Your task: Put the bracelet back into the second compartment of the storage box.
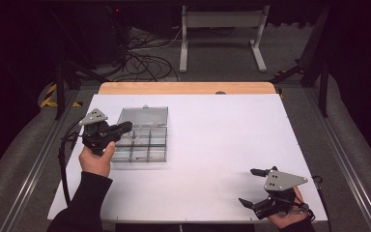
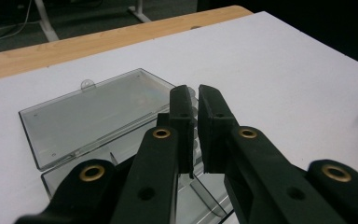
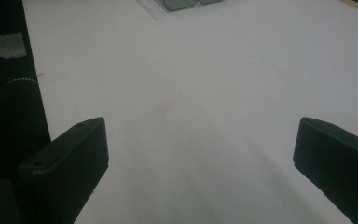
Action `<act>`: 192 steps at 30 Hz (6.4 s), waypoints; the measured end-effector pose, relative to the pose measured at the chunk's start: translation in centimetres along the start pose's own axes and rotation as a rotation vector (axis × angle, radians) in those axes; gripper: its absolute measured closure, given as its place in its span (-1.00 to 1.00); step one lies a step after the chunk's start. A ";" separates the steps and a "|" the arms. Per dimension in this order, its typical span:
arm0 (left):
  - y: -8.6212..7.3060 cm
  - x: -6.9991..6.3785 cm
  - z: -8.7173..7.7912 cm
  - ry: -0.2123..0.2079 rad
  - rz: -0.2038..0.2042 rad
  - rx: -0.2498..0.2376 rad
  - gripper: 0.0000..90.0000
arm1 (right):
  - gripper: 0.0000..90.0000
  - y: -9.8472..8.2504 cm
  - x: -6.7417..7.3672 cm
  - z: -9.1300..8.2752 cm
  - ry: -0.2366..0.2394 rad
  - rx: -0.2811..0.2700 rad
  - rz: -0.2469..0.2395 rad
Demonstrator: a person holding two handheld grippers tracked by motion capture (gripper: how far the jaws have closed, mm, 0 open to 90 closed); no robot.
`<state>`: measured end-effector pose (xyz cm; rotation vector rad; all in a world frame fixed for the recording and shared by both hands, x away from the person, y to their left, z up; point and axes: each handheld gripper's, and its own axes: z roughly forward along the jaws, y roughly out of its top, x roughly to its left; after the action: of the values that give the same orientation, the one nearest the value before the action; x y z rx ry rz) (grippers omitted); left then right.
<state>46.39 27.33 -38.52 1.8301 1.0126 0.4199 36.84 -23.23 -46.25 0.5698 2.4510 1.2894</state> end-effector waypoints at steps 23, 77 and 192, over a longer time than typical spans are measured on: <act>-0.5 1.8 3.7 0.032 -0.081 0.053 0.88 | -0.91 -0.1 -0.1 0.0 0.002 -0.003 -0.005; -2.2 2.8 6.6 0.066 -0.098 0.140 0.21 | -0.92 0.0 0.1 0.1 0.019 -0.003 -0.012; -9.3 -5.7 -4.8 -0.164 0.250 -0.038 -0.42 | -0.93 -0.1 0.3 0.0 0.026 -0.005 -0.005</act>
<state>35.60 27.41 -43.48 1.9296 0.6631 0.4277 36.56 -23.18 -46.36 0.5480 2.4679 1.3094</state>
